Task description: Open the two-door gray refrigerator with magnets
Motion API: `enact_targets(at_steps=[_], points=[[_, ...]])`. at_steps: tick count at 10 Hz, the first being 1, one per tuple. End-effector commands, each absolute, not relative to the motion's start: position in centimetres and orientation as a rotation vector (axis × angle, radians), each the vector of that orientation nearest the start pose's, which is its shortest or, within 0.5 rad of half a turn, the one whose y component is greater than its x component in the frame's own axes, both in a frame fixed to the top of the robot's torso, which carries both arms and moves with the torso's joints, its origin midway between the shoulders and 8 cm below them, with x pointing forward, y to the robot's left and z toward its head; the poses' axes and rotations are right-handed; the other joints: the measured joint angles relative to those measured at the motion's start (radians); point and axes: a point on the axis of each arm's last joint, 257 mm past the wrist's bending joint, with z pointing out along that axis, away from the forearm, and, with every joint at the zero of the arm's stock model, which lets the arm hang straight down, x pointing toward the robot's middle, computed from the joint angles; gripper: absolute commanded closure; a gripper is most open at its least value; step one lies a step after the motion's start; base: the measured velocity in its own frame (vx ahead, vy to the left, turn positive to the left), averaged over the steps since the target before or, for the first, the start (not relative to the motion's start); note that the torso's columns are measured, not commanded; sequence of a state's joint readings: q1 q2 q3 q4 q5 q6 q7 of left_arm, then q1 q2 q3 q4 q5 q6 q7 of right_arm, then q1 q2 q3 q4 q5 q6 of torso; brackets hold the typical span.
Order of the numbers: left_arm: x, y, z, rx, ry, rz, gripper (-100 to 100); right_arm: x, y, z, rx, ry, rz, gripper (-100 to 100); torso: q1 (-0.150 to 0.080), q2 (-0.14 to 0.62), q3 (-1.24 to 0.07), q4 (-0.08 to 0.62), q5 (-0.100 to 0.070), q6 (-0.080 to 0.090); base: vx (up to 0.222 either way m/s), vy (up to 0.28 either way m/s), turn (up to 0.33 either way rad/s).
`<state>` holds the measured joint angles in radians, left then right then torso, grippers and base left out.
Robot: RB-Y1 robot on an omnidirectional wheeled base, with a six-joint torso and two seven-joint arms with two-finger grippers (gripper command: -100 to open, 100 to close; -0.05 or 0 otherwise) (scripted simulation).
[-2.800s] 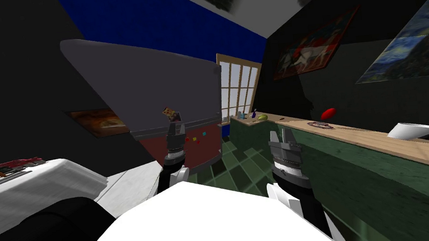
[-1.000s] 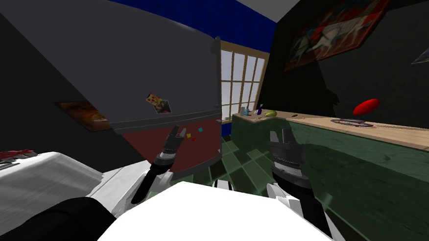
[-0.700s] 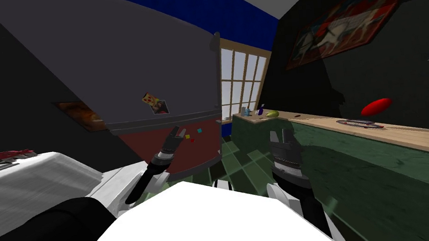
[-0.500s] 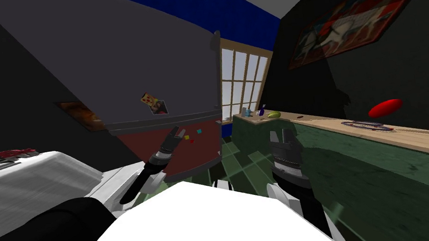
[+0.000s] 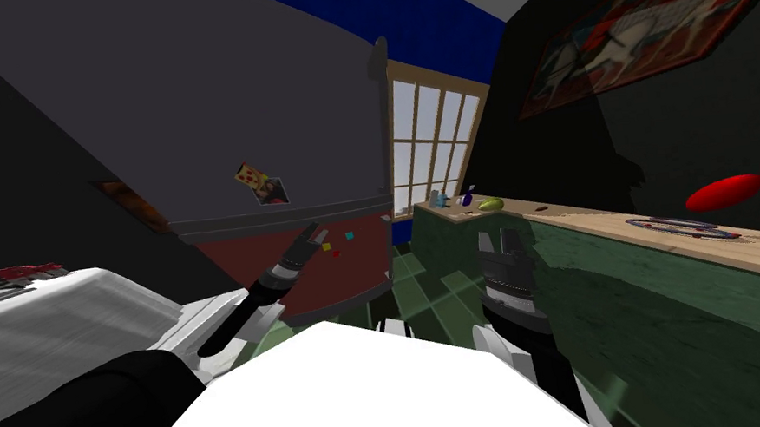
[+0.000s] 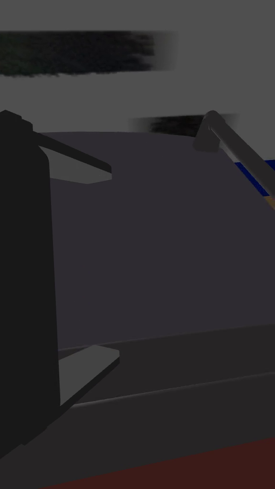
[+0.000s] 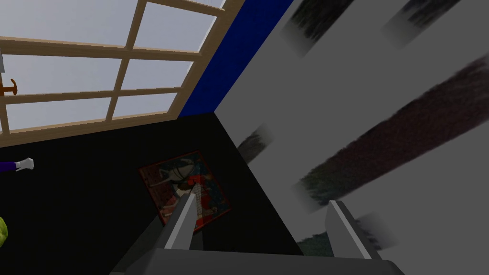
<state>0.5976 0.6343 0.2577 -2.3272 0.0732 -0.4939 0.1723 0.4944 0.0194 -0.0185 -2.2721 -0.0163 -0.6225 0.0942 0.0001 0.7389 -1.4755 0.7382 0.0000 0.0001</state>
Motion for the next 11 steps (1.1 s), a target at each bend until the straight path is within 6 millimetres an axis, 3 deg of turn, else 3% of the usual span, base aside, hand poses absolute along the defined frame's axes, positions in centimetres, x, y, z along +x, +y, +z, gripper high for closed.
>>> enact_targets(at_steps=[1,11], points=[[33.6,29.2,4.5,-0.277,1.115,-1.244,-100,32.2,-28.5,4.5,0.551,0.522,1.230,0,0.000,0.000,0.000,0.000,0.000,0.000,0.053,-0.033,0.023],[35.7,31.5,4.7,-0.267,1.337,-1.174,-100,32.2,-28.5,4.5,0.551,0.522,1.230,0,0.000,0.000,0.000,0.000,0.000,0.000,0.067,-0.062,0.028]])
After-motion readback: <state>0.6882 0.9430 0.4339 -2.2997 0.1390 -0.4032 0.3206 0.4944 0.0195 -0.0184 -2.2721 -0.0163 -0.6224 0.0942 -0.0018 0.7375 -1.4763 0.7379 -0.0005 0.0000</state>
